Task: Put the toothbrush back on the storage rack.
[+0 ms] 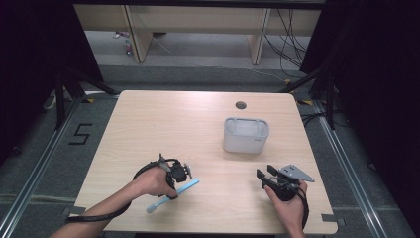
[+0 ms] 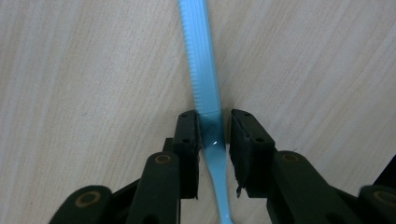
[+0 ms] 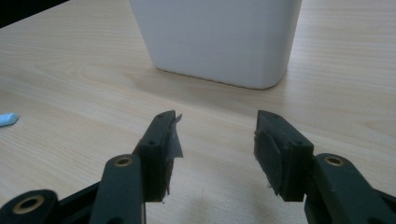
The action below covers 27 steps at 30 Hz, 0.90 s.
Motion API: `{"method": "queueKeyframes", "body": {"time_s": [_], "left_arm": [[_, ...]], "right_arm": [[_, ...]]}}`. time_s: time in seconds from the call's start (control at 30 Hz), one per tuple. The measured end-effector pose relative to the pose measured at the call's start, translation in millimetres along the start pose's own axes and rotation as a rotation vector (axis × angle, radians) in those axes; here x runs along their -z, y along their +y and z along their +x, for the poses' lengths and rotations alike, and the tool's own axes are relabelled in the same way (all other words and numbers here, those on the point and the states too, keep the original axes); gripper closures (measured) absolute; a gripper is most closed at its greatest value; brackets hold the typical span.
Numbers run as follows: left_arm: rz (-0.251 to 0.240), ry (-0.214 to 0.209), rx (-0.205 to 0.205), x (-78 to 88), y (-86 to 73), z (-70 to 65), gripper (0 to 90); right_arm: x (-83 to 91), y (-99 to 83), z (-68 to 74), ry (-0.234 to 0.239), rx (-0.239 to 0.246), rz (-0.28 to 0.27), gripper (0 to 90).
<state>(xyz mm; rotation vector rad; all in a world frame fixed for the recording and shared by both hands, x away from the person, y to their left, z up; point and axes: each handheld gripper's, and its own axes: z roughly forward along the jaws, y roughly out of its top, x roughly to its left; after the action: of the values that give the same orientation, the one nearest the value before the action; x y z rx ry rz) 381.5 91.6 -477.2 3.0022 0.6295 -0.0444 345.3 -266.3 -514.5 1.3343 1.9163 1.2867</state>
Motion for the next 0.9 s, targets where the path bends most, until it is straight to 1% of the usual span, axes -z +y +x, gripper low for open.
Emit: {"method": "queueKeyframes", "body": {"time_s": [0.07, 0.13, 0.17, 0.2, 0.3, 0.33, 0.37, 0.43, 0.47, 0.5, 0.53, 0.6, 0.63, 0.67, 0.7, 0.73, 0.77, 0.8, 0.83, 0.87, 0.9], "left_arm": [[-0.001, 0.002, 0.000, -0.8, -0.1, -0.7, 72.6], [0.005, 0.006, -0.014, -0.6, 0.2, -0.8, 73.3], [0.002, 0.008, -0.019, -0.9, 0.2, -0.8, 73.6], [0.011, 0.008, -0.024, -0.3, 0.6, -0.8, 73.6], [0.008, 0.014, -0.029, -1.2, 0.7, -2.0, 76.0], [0.018, 0.020, -0.048, -0.7, 0.8, -2.5, 77.9], [0.018, 0.020, -0.048, -0.7, 0.8, -2.5, 78.1], [0.016, 0.033, -0.078, -1.0, 0.8, -4.2, 78.2], [0.014, 0.030, -0.084, -1.3, 0.4, -5.7, 78.4], [0.017, 0.030, -0.103, -0.7, 0.5, -5.6, 78.4], [0.007, 0.025, -0.102, -1.2, -0.3, -6.2, 78.4], [-0.010, 0.027, -0.118, -0.7, -2.3, -5.0, 78.5], [-0.010, 0.027, -0.118, -0.7, -2.3, -5.0, 78.5], [-0.018, 0.027, -0.120, 0.0, -3.1, -4.4, 78.5], [-0.023, 0.031, -0.122, 1.1, -3.8, -4.2, 78.5], [-0.036, 0.037, -0.129, 4.7, -5.4, -4.5, 78.6], [-0.036, 0.037, -0.129, 4.7, -5.4, -4.5, 78.6], [-0.041, 0.035, -0.130, 6.3, -6.4, -5.3, 78.6], [-0.052, 0.038, -0.136, 7.8, -7.3, -5.9, 78.6], [-0.062, 0.038, -0.142, 9.2, -8.3, -6.7, 78.6], [-0.066, 0.037, -0.143, 10.5, -9.4, -7.9, 78.6]], "right_arm": [[0.6, 0.3, 0.6, -0.001, -0.008, 0.005, 49.5], [0.4, 0.4, 0.5, 0.000, -0.009, 0.008, 49.5], [0.2, 0.2, 0.0, 0.001, 0.000, 0.007, 49.5], [0.2, 0.2, 0.0, 0.001, 0.000, 0.007, 49.5], [-1.1, -0.2, 0.5, 0.009, -0.005, 0.000, 49.6], [-0.7, -0.1, 0.5, 0.010, -0.007, 0.003, 49.5], [-0.7, -0.1, 0.5, 0.010, -0.007, 0.003, 49.5], [-0.9, -0.3, 0.4, 0.009, -0.005, 0.000, 49.5], [-0.9, -0.3, 0.4, 0.009, 0.001, -0.003, 49.5], [-0.1, -0.1, 0.7, 0.005, 0.002, 0.007, 49.6], [-0.1, -0.1, 0.7, 0.005, 0.002, 0.007, 49.6], [-1.7, -0.2, 1.4, 0.025, -0.005, 0.009, 50.9], [-0.5, -0.2, 3.3, 0.036, -0.025, 0.025, 51.3], [-0.5, -0.2, 3.3, 0.036, -0.025, 0.025, 51.3], [0.1, 0.4, 3.4, 0.027, 0.001, 0.036, 51.9], [-0.6, 0.0, 6.8, 0.033, 0.003, 0.039, 52.9], [-1.9, 0.4, 5.6, 0.040, 0.049, 0.032, 53.1], [-1.9, 0.4, 5.6, 0.040, 0.049, 0.032, 53.1], [-2.9, 0.9, 9.5, 0.058, 0.050, 0.063, 53.3], [-2.9, 1.6, 10.7, 0.064, 0.060, 0.074, 53.4], [-2.5, 1.9, 14.6, 0.058, 0.050, 0.089, 53.5]]}}
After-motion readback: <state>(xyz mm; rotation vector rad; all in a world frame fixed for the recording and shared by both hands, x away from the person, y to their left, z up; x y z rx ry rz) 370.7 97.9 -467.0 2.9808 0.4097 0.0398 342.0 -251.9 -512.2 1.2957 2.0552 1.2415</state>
